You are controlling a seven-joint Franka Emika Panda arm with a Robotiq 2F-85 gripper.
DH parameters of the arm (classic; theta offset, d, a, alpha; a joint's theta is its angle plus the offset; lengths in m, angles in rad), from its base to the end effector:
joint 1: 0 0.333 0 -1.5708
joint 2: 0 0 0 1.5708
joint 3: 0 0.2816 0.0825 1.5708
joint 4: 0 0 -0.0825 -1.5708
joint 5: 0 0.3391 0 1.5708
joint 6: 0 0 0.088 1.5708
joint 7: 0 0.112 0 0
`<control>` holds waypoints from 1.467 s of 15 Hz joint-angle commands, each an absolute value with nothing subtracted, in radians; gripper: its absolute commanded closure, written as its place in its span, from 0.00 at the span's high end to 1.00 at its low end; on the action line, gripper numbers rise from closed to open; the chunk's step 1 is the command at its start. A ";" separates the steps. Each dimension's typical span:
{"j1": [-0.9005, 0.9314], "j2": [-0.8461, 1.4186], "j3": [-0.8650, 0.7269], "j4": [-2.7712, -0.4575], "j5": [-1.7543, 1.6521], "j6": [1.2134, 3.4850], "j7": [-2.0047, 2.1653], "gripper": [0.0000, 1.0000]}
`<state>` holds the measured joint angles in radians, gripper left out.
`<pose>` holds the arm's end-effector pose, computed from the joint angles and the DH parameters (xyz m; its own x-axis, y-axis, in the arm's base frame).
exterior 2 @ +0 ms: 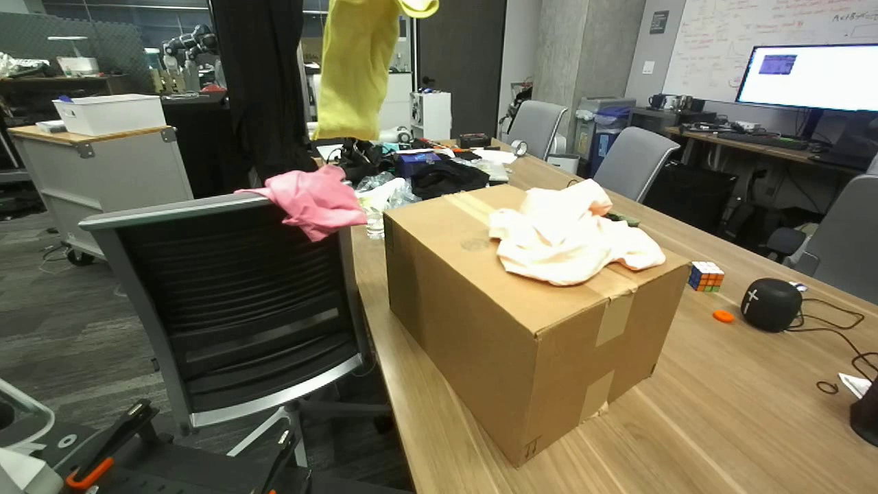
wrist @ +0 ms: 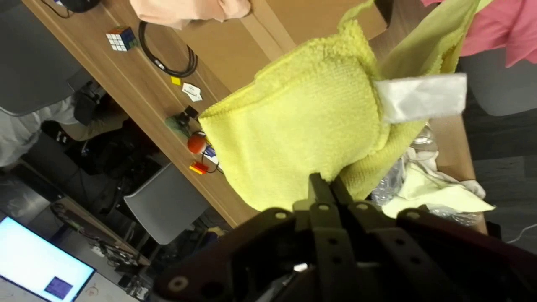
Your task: Put the shirts on the chair onto the box
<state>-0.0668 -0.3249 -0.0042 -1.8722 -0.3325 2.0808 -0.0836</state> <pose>0.4556 -0.0507 0.6679 0.8739 0.1757 0.4532 -0.0016 -0.9313 0.3642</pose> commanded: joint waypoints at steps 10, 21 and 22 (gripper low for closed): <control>-0.182 -0.041 -0.146 -1.575 -0.389 2.022 -0.071 0.02; -0.152 -0.121 -0.134 -1.698 -0.390 2.028 -0.182 0.95; -0.144 -0.135 -0.128 -1.721 -0.392 2.027 -0.202 1.00</control>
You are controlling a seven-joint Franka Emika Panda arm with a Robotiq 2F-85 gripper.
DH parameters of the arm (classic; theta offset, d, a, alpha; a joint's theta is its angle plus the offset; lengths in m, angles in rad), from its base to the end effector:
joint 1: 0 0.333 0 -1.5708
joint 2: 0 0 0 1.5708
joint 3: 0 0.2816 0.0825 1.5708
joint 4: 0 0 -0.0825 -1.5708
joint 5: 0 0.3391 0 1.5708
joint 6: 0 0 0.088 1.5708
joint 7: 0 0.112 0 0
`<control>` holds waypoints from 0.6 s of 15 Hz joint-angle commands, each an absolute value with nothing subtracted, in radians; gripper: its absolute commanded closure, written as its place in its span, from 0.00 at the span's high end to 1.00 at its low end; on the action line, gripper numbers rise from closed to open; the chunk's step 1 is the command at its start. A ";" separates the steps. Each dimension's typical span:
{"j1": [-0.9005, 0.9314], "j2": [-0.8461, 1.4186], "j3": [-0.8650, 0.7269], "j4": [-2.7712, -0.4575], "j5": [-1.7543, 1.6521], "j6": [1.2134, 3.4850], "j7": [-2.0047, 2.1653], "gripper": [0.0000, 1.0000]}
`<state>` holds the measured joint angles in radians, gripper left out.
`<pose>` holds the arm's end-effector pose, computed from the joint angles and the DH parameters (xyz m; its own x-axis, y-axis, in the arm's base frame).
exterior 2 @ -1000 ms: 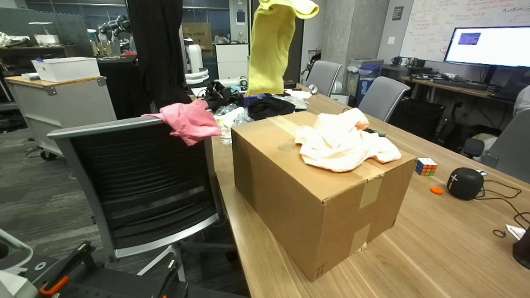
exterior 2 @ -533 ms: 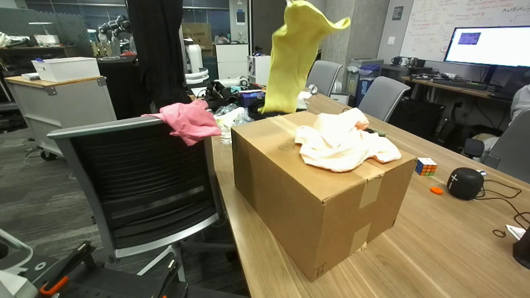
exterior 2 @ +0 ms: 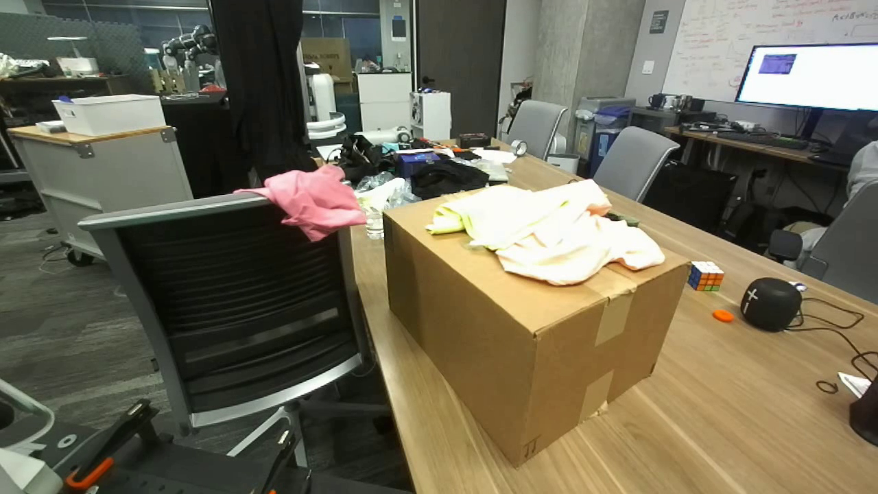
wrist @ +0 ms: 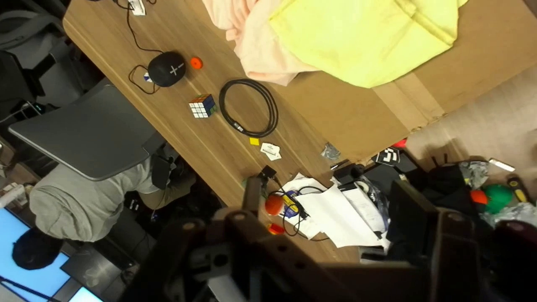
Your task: Put the shirts on the chair onto the box
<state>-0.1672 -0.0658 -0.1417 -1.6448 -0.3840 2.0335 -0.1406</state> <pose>0.4991 -0.1861 0.6410 0.9359 0.0084 0.3521 -0.1498 -0.8953 0.4195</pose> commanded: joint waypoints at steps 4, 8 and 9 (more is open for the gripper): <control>-0.101 -0.212 -0.097 -1.838 -0.363 2.007 -0.289 1.00; -0.051 -0.296 -0.067 -1.971 -0.341 1.988 -0.364 1.00; -0.037 -0.319 -0.059 -2.006 -0.337 1.982 -0.384 1.00</control>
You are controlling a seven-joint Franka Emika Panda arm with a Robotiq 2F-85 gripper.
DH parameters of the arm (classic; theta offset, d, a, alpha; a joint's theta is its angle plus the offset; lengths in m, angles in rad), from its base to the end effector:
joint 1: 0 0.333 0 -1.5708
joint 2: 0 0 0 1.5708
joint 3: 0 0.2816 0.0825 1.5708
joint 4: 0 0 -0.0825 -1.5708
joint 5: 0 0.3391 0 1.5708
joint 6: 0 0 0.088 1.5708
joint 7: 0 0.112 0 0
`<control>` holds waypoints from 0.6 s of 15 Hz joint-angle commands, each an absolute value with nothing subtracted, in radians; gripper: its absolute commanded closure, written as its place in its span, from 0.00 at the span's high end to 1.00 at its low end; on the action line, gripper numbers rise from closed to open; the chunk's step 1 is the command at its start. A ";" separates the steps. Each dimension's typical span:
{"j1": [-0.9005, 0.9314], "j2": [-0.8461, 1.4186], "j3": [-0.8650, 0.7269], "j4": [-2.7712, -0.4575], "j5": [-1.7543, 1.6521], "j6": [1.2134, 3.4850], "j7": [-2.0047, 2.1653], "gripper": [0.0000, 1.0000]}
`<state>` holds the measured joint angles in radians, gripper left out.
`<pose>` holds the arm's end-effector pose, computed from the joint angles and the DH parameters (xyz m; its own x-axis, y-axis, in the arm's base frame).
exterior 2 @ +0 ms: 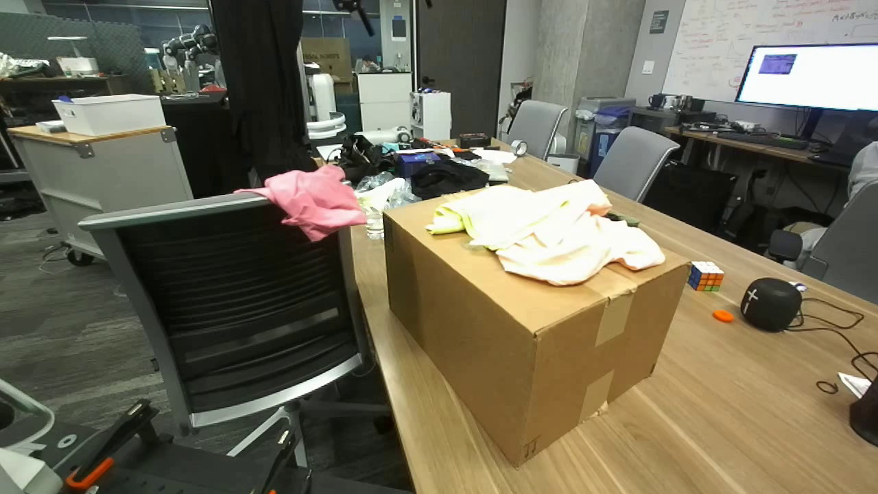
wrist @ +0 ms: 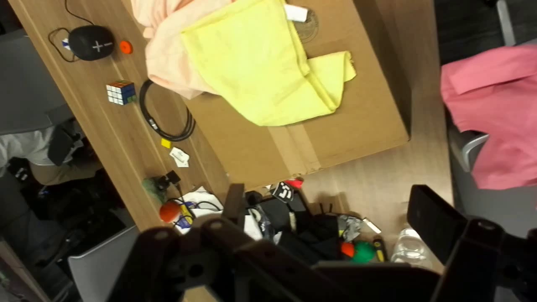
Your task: Put the shirts on the chair onto the box
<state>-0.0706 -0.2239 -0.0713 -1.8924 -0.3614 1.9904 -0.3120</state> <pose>0.4743 -0.0949 0.6001 0.9400 0.2931 0.1744 0.2012 -0.8894 0.4104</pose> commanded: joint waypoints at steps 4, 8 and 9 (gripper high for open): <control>0.023 -0.406 -0.031 -2.149 -0.329 1.974 -0.447 1.00; 0.082 -0.455 -0.006 -2.257 -0.316 1.987 -0.462 1.00; 0.095 -0.461 0.001 -2.277 -0.315 1.990 -0.454 1.00</control>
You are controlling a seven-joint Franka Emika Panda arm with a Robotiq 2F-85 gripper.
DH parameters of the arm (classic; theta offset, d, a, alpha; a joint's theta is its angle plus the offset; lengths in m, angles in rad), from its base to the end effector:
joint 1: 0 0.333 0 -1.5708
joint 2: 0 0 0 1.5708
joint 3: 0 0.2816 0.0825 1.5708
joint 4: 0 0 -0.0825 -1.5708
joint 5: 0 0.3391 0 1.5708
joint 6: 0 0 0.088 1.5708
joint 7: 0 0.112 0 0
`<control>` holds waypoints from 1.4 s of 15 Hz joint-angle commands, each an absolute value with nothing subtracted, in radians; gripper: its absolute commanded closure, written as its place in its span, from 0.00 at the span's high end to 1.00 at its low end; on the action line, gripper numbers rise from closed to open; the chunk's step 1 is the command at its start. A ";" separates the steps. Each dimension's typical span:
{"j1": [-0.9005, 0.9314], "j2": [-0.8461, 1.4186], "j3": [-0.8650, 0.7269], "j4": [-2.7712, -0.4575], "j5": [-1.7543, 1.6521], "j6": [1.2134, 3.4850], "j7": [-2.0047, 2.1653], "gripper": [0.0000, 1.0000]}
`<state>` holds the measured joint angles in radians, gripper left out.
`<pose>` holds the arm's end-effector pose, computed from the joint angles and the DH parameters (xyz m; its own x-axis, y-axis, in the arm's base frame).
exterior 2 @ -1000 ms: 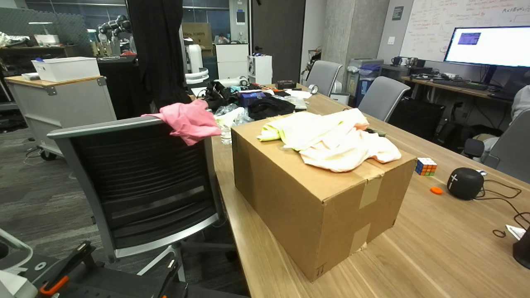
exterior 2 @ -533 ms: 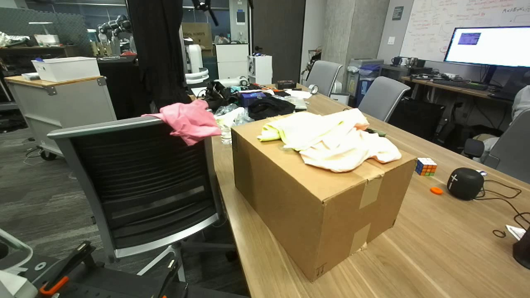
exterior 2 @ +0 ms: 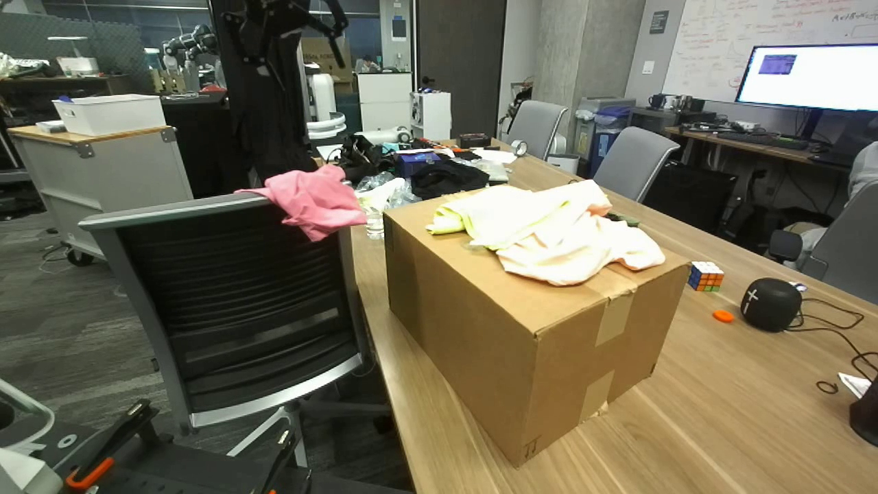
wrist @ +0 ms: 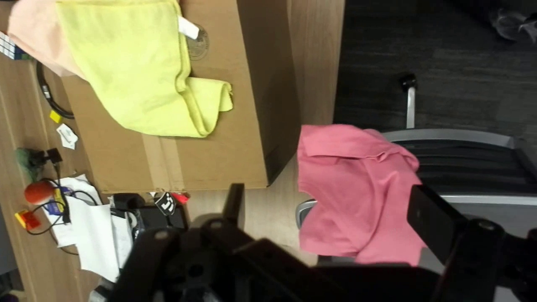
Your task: Put the shirts on the chair onto the box
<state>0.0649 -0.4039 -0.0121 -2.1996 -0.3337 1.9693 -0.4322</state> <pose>0.4217 -0.0009 0.5376 0.8307 0.5566 0.0066 0.5196 -0.7796 0.3497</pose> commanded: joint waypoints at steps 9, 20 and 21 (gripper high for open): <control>0.167 -0.464 0.032 -2.386 -0.238 2.149 -0.383 1.00; 0.112 -0.395 0.080 -2.495 -0.292 2.538 -0.177 1.00; 0.106 -0.388 0.088 -2.501 -0.298 2.553 -0.161 1.00</control>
